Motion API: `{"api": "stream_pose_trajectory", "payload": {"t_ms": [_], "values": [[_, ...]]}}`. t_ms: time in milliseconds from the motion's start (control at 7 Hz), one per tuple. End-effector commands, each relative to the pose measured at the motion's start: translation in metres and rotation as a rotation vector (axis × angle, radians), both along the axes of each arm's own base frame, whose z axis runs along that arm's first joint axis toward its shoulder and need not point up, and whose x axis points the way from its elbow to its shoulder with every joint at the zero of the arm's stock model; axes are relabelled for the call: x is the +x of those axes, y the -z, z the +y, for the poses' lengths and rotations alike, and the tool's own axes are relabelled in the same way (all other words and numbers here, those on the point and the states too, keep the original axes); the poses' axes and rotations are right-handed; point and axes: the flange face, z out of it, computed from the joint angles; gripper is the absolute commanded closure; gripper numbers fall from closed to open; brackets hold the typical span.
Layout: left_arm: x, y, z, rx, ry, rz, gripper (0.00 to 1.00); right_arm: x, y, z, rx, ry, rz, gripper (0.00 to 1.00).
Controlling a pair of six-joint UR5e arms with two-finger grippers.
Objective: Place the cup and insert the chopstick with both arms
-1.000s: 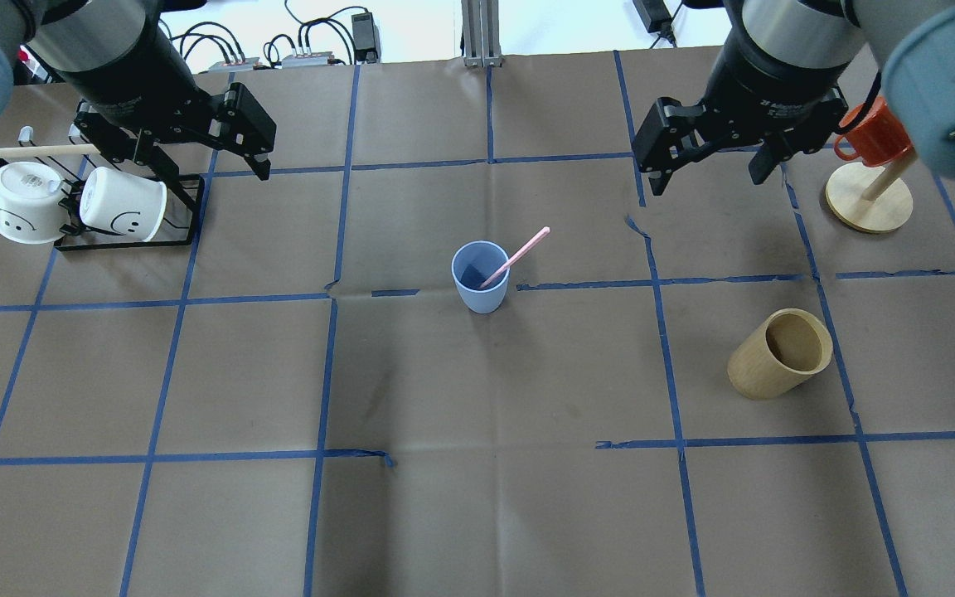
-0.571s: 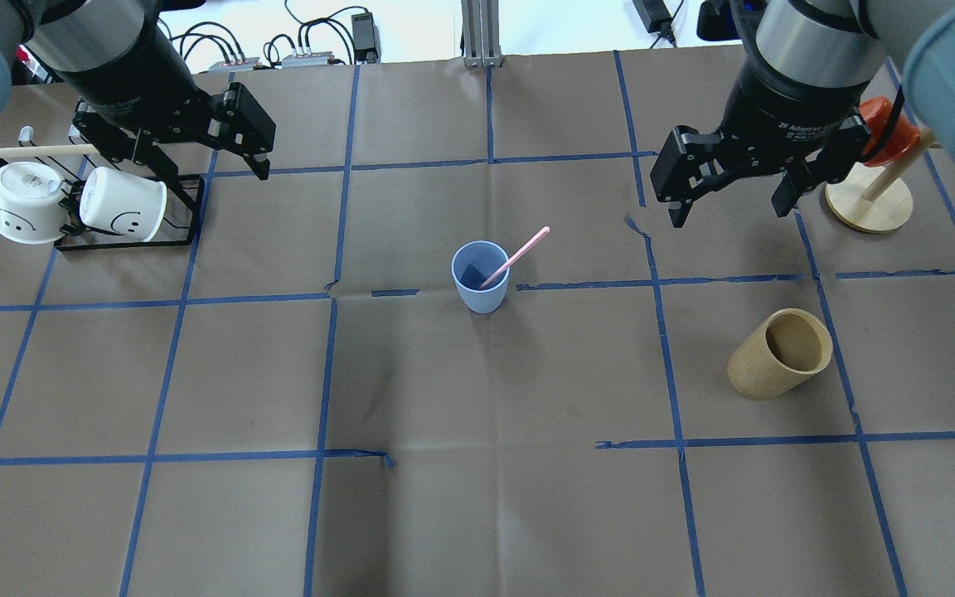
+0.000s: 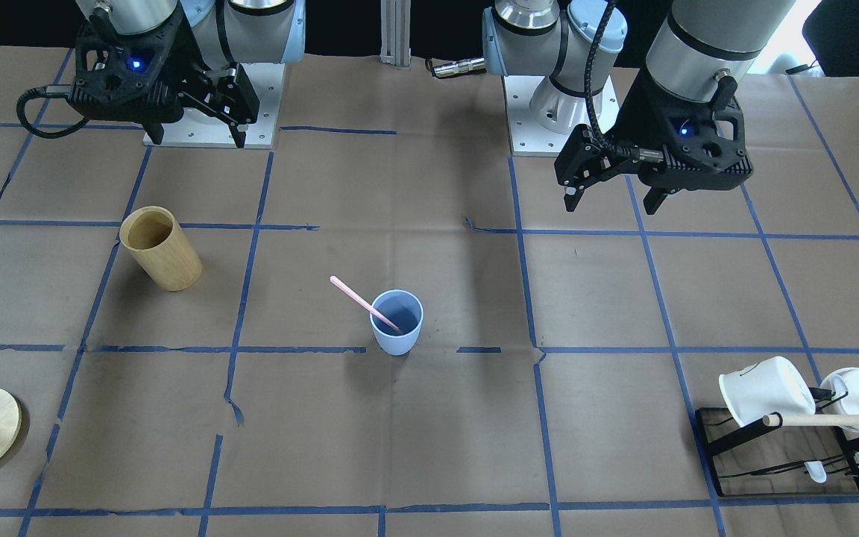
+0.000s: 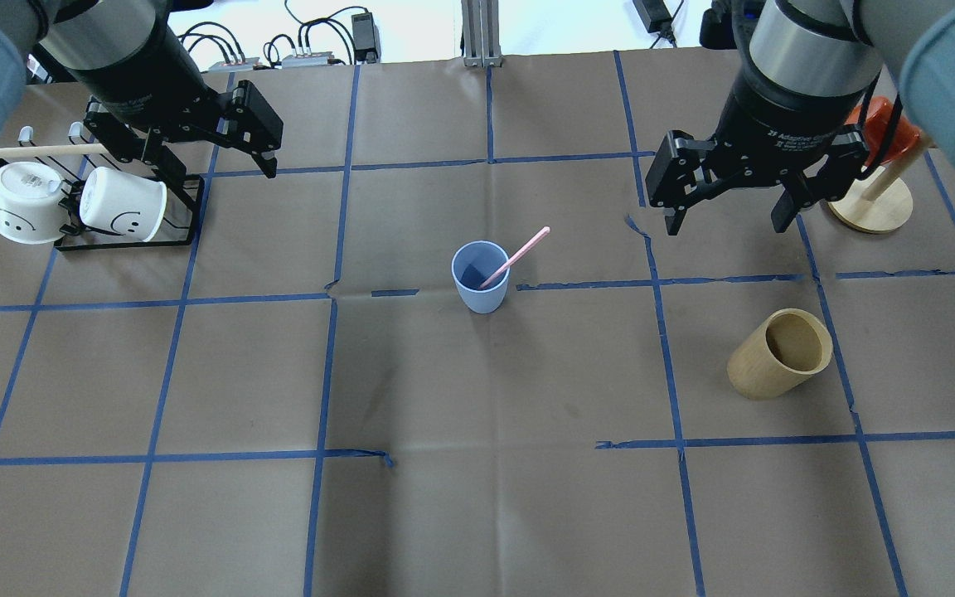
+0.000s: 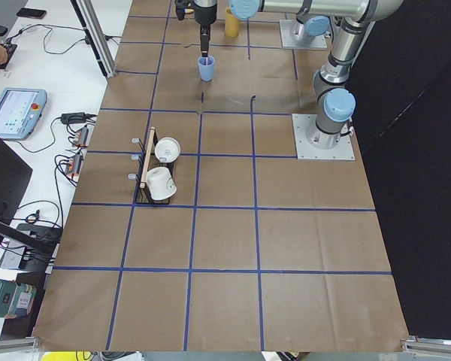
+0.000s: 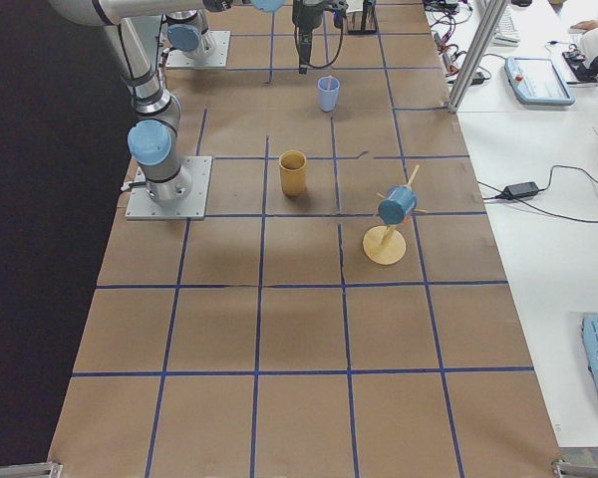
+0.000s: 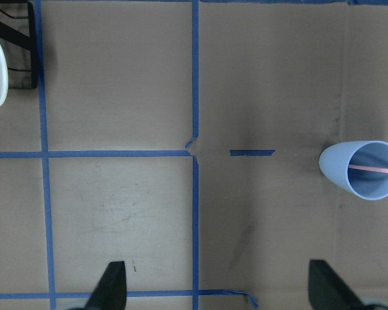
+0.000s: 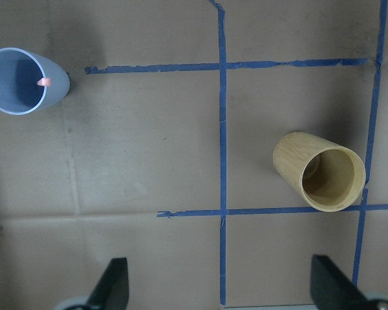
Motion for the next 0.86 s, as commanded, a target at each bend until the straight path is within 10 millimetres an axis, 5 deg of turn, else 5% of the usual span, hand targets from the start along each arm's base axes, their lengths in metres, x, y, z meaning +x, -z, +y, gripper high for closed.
{"api": "stream_pose_trajectory", "payload": {"t_ms": [0, 714], "values": [[-0.0022, -0.0074, 0.0032, -0.008, -0.020, 0.024, 0.00, 0.0000, -0.0039, 0.0026, 0.000, 0.002, 0.009, 0.01], [-0.0022, -0.0102, 0.0026, -0.017, -0.016, 0.016, 0.00, 0.0060, -0.0014, 0.0053, 0.008, -0.001, 0.004, 0.01]]}}
